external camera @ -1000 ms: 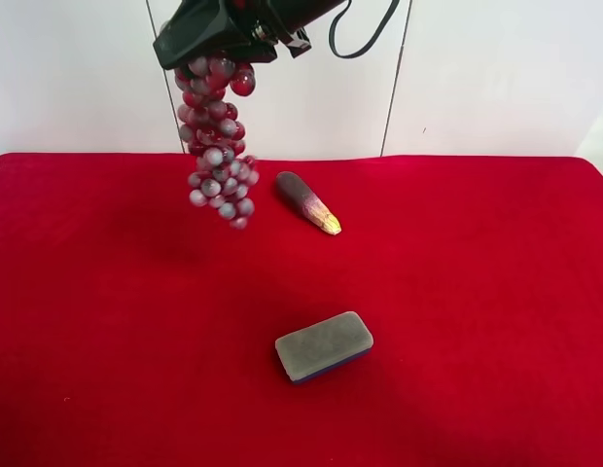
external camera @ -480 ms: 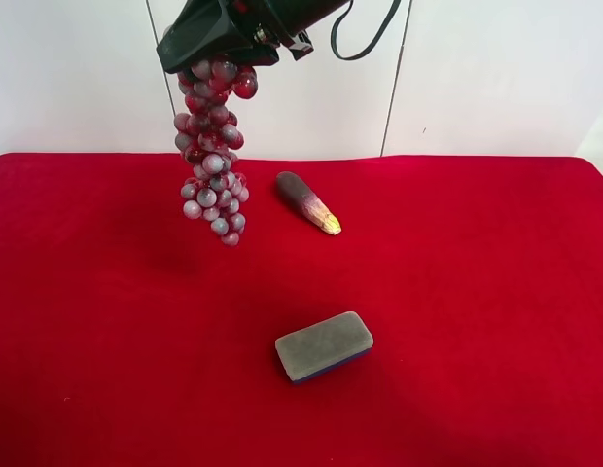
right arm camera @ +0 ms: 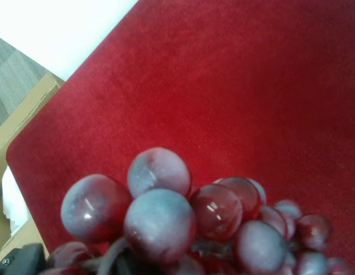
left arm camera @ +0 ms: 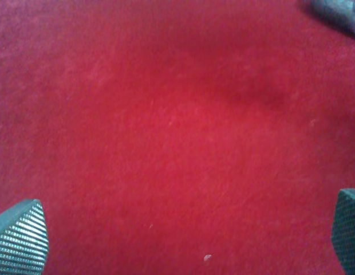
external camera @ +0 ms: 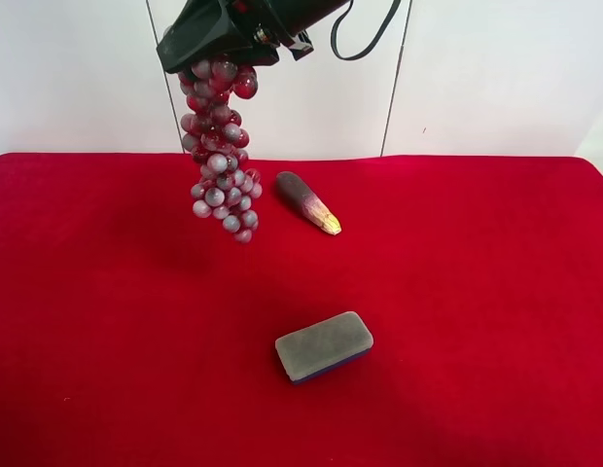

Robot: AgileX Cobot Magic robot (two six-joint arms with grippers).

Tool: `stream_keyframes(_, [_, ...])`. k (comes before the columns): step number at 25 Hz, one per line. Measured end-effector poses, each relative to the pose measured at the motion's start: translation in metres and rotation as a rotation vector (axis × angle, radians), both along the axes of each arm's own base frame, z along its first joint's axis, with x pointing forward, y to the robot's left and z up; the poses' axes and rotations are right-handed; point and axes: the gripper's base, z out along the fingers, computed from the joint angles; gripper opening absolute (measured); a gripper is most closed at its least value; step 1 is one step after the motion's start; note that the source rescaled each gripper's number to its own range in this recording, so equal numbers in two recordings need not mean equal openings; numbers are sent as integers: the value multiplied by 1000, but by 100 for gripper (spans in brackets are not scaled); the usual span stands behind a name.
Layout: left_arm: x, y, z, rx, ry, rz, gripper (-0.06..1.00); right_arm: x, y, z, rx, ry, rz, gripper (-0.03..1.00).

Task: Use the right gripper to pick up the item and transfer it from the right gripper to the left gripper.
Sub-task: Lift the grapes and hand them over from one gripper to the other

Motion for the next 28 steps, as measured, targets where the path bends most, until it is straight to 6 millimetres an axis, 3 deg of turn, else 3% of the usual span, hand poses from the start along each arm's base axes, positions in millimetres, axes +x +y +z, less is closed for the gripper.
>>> stream_keyframes(5, [5,-13,27,-114,-129,-115,100,0,0,0,0,0,0,1])
stream_keyframes(11, [47,-20,38,-166,-83,-196,100,0,0,0,0,1,0,1])
stream_keyframes(20, [121,-35,33,-246,27,-380,100,1,0,0,5,-6,-13,1])
stream_keyframes(28, [163,-47,23,-320,10,-549,100,2,1,3,33,4,-24,1])
